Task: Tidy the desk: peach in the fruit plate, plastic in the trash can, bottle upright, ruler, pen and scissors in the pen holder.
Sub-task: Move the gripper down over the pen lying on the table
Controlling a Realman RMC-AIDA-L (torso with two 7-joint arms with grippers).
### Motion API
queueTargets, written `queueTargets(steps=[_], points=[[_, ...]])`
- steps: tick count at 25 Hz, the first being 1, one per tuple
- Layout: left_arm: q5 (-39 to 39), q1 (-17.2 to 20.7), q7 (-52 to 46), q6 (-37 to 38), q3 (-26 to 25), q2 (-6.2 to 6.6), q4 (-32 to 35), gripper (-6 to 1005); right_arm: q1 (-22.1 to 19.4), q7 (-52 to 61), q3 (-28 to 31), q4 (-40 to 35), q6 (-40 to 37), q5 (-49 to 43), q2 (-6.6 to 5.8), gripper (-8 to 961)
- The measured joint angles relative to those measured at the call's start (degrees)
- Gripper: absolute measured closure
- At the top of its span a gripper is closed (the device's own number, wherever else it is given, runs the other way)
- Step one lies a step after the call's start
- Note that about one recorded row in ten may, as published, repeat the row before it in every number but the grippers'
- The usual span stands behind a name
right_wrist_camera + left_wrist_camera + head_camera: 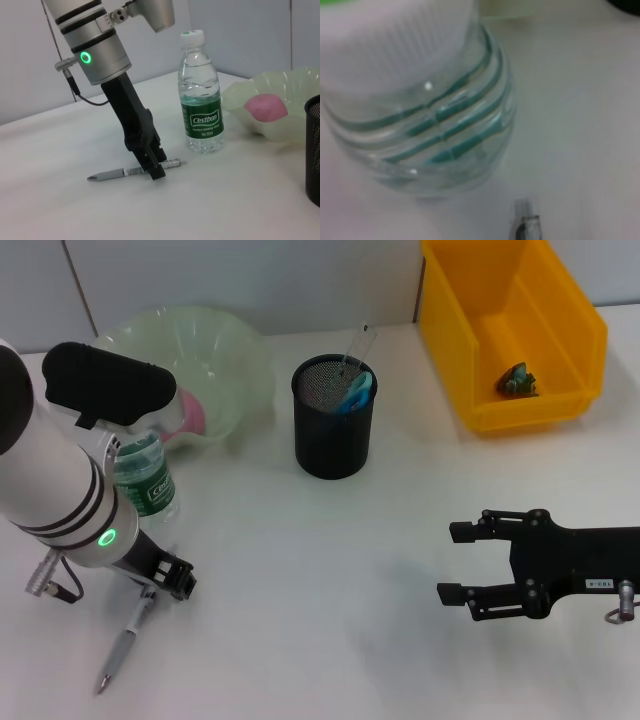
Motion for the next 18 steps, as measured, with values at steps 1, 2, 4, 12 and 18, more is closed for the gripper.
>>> queueTargets(steps=[1,2,4,12,18], points=[[-0.01,-0.05,0.01,0.00,0.07,0.00,-0.10,489,0.00,0.00,-0.02,0.00,0.00,0.00,0.00,137],[0.00,-0.07,0.01,0.00,0.11,0.00,-0.10,489,-0.01,0.00,-0.05,0.01,-0.01,0.00,-0.01,137],[0.00,-0.12,0.02,0.00,0.14,0.00,0.10,529,-0.04,-0.01,-0.07,0.04,-0.01,0.00,-0.04,137],[-0.01,-0.47,0.10,0.01,0.21,0.01,-0.17,606,-0.19,-0.05,0.02,0.23,-0.04,0.00,-0.09,137],[0.00,-0.60,0.52,0.00,0.27,0.00,-0.17,608,-0.19,-0.07,0.03,0.26,-0.04,0.00,-0.09,137]])
